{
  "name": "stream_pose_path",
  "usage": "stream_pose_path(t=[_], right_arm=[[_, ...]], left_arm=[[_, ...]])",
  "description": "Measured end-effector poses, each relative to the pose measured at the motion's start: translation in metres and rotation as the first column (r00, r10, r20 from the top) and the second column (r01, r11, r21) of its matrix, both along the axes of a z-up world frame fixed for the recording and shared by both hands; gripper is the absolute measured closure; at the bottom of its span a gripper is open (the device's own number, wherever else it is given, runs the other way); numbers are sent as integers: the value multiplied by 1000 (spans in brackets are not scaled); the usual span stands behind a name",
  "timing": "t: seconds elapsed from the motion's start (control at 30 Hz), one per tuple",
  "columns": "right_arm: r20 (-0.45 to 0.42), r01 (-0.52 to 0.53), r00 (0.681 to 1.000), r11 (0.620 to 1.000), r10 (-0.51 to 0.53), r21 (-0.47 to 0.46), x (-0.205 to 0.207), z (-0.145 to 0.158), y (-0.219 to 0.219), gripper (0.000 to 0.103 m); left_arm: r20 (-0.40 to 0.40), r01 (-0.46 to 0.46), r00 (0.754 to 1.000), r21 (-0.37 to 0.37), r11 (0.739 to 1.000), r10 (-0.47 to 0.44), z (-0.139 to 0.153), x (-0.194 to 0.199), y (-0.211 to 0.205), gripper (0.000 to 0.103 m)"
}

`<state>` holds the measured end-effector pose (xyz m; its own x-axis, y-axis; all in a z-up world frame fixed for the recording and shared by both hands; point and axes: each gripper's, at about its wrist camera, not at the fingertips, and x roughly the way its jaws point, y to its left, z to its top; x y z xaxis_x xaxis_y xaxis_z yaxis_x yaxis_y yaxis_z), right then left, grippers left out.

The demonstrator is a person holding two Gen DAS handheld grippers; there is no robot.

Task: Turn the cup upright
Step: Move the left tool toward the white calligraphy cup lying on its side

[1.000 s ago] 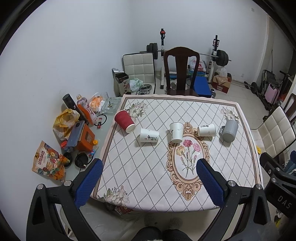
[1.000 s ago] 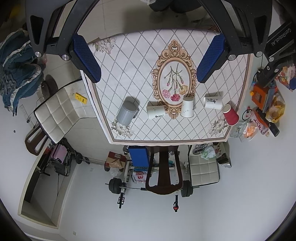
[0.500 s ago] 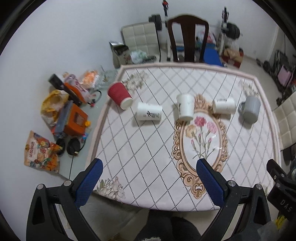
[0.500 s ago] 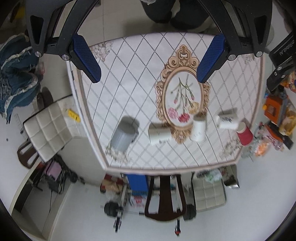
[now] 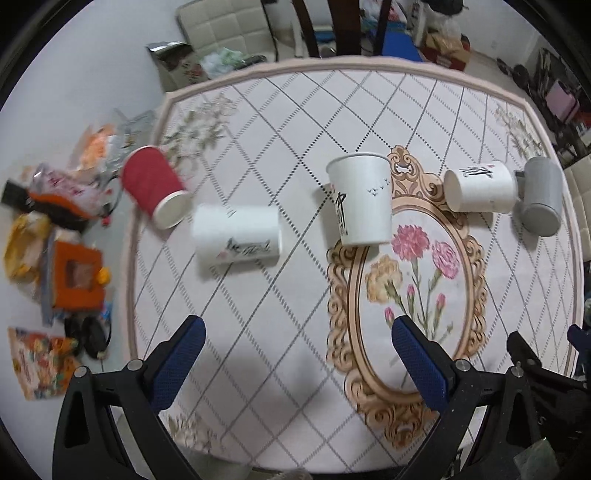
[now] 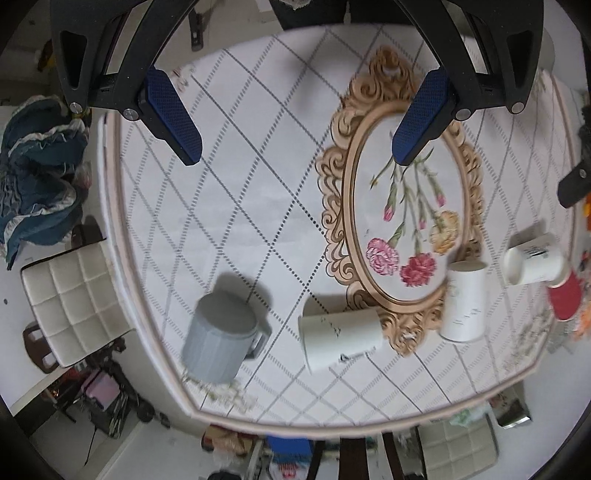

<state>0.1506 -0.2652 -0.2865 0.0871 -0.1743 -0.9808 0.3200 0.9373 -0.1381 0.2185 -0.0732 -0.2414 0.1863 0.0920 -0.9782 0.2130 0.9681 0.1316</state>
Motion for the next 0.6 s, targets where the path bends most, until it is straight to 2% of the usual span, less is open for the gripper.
stream_pose_path(t=[0.27,0.6], right_arm=[[-83,35,996,999,-33,18,49,-60,-5,0],[-131,102,987,994,-98,28,70,-89,-23,0]], left_arm=[[-89,26,996,-8,1000,-27,-46,54,-14,0],[-149,48,987,-77,996,-59,-73,89,-30,1]])
